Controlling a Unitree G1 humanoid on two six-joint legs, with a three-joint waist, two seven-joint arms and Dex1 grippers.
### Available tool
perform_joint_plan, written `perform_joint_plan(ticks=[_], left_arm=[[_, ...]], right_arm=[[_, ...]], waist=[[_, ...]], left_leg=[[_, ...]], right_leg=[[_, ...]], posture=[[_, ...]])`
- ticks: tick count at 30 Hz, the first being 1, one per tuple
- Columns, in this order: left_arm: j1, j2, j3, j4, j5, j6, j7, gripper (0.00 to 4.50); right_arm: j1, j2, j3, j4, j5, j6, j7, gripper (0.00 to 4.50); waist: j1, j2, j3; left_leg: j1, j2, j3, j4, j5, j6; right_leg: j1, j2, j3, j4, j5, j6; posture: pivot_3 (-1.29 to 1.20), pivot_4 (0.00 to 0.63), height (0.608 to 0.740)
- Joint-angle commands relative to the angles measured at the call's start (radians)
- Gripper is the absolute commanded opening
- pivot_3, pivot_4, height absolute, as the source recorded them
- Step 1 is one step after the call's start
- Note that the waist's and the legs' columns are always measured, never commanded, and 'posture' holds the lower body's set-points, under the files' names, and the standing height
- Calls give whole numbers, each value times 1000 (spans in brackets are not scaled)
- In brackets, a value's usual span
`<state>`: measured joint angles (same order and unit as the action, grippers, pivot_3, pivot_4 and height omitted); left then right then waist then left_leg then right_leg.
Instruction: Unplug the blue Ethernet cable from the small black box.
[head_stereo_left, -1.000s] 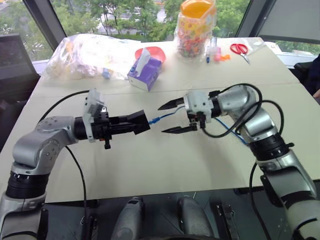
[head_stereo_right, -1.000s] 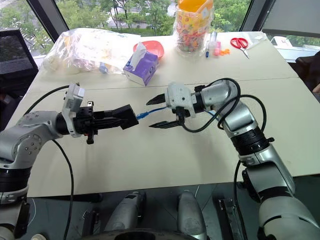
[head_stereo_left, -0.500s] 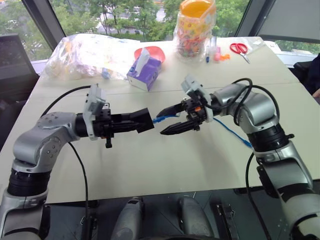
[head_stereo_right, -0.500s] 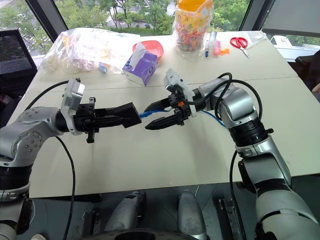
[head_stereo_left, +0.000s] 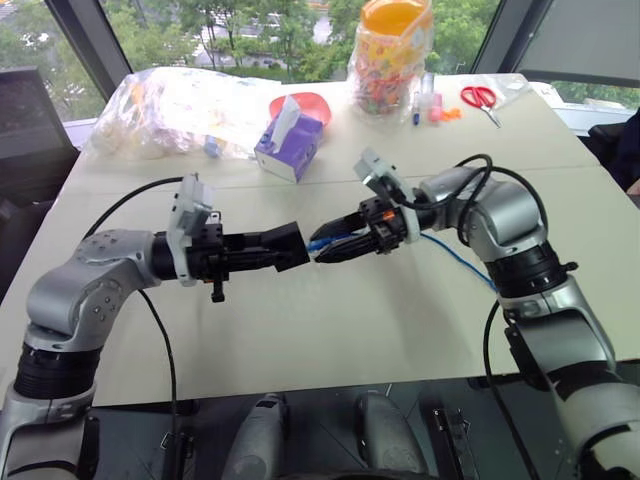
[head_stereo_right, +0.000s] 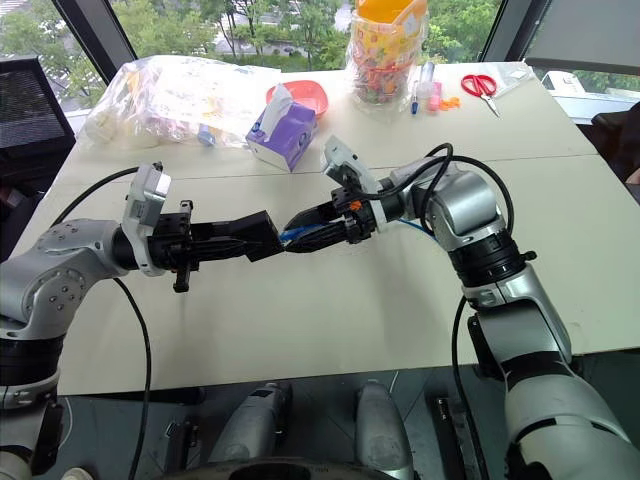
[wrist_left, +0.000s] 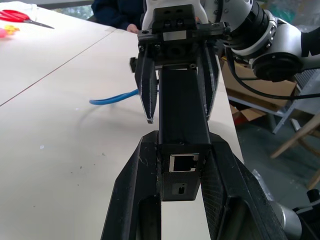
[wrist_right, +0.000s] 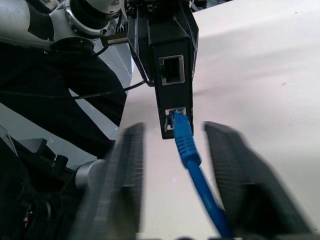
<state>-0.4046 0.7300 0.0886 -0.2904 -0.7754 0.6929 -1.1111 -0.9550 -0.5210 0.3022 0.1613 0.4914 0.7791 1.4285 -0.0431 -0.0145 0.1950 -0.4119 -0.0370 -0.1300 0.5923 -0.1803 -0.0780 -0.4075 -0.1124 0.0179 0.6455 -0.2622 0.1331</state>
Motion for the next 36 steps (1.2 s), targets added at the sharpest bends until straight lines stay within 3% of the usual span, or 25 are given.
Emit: perform_joint_plan(ticks=[1, 12, 15, 27, 36], left_arm=[[-5, 10, 13, -24, -10, -10, -7, 473], [-5, 8, 12, -25, -7, -15, -5, 473], [-8, 4, 11, -25, -7, -16, -1, 473], [-15, 11, 21, -35, -22, -5, -4, 473], [31, 37, 42, -65, -41, 1, -18, 473]], right_arm=[[-39, 8, -4, -15, -4, -5, 8, 844], [-34, 8, -1, -20, -10, -2, 11, 844], [-32, 6, 0, -22, -14, -5, 14, 15], [-23, -1, 10, -14, -43, -30, 12, 15], [-7, -40, -10, 114, -116, -127, -2, 15]], waist=[[0, 0, 0], [0, 0, 0], [0, 0, 0], [0, 0, 0], [1, 0, 0]], left_leg=[[0, 0, 0, 0, 0, 0], [0, 0, 0, 0, 0, 0], [0, 0, 0, 0, 0, 0], [0, 0, 0, 0, 0, 0], [0, 0, 0, 0, 0, 0]], right_leg=[[0, 0, 0, 0, 0, 0], [0, 0, 0, 0, 0, 0], [0, 0, 0, 0, 0, 0], [0, 0, 0, 0, 0, 0], [0, 0, 0, 0, 0, 0]], posture=[[0, 150, 726], [0, 150, 726], [0, 150, 726], [0, 150, 726], [0, 150, 726]])
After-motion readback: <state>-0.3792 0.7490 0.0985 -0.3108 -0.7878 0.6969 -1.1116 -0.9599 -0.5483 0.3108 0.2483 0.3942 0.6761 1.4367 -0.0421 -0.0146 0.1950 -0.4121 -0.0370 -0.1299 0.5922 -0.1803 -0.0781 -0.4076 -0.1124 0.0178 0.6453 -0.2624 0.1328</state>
